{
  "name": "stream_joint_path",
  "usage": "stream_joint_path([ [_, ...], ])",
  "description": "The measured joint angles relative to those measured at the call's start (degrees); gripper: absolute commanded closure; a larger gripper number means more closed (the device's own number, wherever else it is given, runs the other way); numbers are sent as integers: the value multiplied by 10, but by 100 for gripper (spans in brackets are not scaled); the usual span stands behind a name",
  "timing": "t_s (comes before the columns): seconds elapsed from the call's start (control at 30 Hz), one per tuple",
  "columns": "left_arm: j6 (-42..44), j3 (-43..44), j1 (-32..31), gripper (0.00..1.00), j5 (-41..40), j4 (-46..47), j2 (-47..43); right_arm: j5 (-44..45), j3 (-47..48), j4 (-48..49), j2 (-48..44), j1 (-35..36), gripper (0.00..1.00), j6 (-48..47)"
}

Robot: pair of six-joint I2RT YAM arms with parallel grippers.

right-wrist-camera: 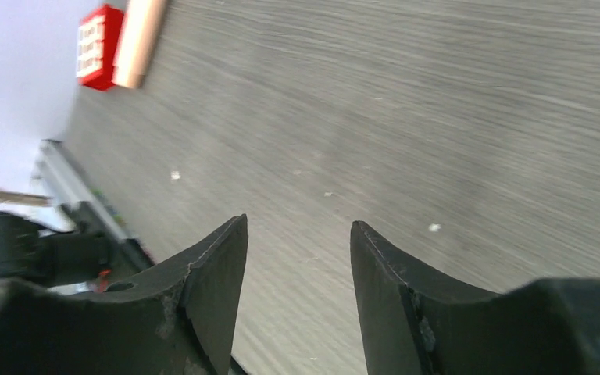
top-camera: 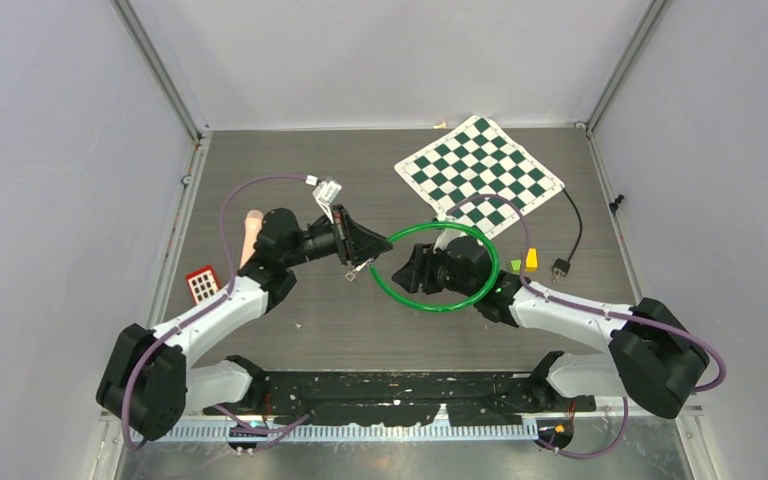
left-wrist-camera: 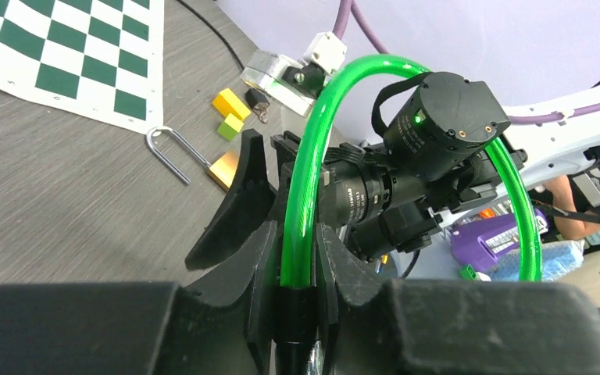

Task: Unlock with the key

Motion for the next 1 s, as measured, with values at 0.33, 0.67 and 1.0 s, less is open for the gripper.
stream_joint_path([
  [0.33,-10,-41,7,100,-63,-57,-99,186,79,-201,5,0,17,-106],
  [0.67,-68,-108,22,100,-120,-88,-204,288,126,-308,28,3,15,-184],
  [1.0,-147,-86,52,100,-196,-135,-242,328,183,-338,80,5,14,-237],
])
